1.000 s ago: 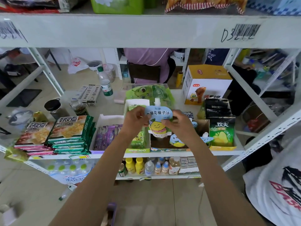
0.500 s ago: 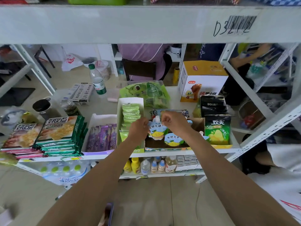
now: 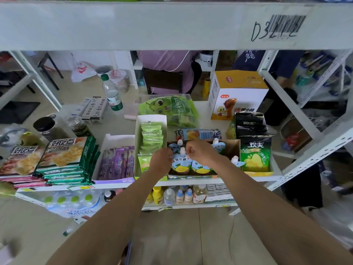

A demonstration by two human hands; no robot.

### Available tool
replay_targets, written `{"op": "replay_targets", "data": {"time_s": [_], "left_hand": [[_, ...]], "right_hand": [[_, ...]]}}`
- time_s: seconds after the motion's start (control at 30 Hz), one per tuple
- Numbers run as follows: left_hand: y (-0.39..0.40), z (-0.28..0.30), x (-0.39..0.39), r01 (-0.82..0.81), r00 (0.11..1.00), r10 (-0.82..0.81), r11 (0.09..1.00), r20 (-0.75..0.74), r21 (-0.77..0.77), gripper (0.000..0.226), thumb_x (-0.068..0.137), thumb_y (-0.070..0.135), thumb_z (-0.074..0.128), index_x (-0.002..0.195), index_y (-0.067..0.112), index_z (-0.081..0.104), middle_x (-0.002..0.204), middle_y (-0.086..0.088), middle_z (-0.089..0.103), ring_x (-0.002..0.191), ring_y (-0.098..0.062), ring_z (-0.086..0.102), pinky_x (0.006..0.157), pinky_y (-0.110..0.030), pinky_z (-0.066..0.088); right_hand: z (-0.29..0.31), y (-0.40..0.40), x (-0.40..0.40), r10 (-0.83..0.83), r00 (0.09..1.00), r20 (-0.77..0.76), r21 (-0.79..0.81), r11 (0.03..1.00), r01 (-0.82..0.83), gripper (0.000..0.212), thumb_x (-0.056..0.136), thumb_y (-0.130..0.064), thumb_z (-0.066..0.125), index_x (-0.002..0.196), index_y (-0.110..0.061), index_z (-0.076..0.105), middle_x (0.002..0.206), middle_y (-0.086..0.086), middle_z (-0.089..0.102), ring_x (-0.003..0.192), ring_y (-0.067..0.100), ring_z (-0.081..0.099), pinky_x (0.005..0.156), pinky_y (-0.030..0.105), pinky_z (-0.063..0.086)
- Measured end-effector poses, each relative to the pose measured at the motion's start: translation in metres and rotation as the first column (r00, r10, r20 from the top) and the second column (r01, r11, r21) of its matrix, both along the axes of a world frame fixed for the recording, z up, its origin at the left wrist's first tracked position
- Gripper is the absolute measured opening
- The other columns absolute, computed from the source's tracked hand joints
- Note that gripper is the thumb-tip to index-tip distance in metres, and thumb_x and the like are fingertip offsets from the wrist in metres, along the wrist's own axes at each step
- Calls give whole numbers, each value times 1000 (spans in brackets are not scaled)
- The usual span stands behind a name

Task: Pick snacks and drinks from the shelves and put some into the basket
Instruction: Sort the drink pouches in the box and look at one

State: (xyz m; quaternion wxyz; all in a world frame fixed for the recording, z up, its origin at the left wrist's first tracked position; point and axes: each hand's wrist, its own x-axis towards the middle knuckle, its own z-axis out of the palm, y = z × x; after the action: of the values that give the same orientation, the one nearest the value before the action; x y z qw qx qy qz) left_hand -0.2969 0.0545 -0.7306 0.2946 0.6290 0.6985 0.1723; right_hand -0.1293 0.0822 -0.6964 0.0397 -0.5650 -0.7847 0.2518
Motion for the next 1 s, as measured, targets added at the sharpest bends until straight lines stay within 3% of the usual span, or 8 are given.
{"op": "replay_targets", "data": {"time_s": [0.13, 0.3, 0.4, 0.57, 0.7, 0.83, 0.93, 1.0], "left_hand": [[2, -6, -7, -5, 997, 5, 1000, 82, -3, 28, 87, -6, 50, 101, 4, 72, 102, -16, 71, 98, -32, 65, 80, -35, 53], [-1, -13, -26, -129, 919, 126, 991, 374, -18, 36, 88, -12, 48, 89, 18, 67, 90, -3, 68, 76, -26, 68, 79, -49, 58], [-7, -16, -52, -330, 829, 281, 944, 484, 17, 44, 89, -13, 48, 87, 28, 65, 91, 2, 67, 70, -22, 68, 76, -49, 60], [-25, -22, -85, -477, 858, 435, 872, 274, 110, 30, 93, -2, 48, 109, 14, 68, 104, -5, 70, 81, -22, 64, 72, -33, 53], [-33, -33, -90, -335, 938, 328, 941, 112, 52, 27, 100, 7, 40, 110, 4, 64, 103, -19, 69, 91, -36, 65, 74, -39, 52], [-34, -35, -86, -245, 969, 247, 968, 21, -60, 26, 99, -1, 37, 117, -4, 55, 112, -23, 64, 98, -38, 61, 74, -37, 45], [-32, -39, -86, -210, 977, 214, 968, 18, -142, 30, 96, -6, 35, 122, -3, 49, 114, -24, 61, 89, -31, 56, 72, -34, 43], [-29, -45, -88, -194, 976, 208, 965, 62, -174, 37, 95, -6, 38, 130, 0, 47, 113, -20, 62, 93, -31, 59, 74, -35, 47]], "right_hand": [[3, 3, -2, 36, 999, 36, -51, 998, -34, 6, 89, -13, 62, 94, -12, 64, 85, 3, 62, 81, 24, 59, 58, 31, 38], [6, -2, 0, -20, 994, -110, -118, 993, 7, 34, 88, -20, 69, 120, -13, 60, 115, 6, 67, 104, 24, 64, 87, 41, 51], [14, -12, -11, -99, 968, -231, 84, 989, 121, 32, 93, -23, 63, 123, -15, 60, 122, 1, 63, 109, 17, 60, 90, 36, 49], [17, -30, -59, -100, 915, -391, 121, 980, 159, 22, 97, -15, 52, 111, -10, 69, 109, 4, 71, 98, 17, 65, 79, 26, 46], [-7, -43, -97, -101, 958, -268, -73, 994, 84, 30, 101, -14, 43, 125, -3, 59, 116, 17, 66, 101, 29, 64, 83, 36, 52], [-32, -46, -120, -192, 974, -121, -222, 962, 162, 7, 102, -13, 42, 103, -7, 45, 81, 6, 52, 72, 22, 54, 61, 31, 38], [-38, -44, -127, -225, 974, -28, -312, 928, 206, 25, 102, -9, 40, 124, 2, 46, 112, 18, 60, 106, 34, 58, 71, 30, 36], [-43, -45, -131, -261, 965, -39, -349, 908, 232, 31, 100, -7, 40, 129, 2, 45, 121, 21, 59, 107, 33, 59, 71, 29, 37]]}}
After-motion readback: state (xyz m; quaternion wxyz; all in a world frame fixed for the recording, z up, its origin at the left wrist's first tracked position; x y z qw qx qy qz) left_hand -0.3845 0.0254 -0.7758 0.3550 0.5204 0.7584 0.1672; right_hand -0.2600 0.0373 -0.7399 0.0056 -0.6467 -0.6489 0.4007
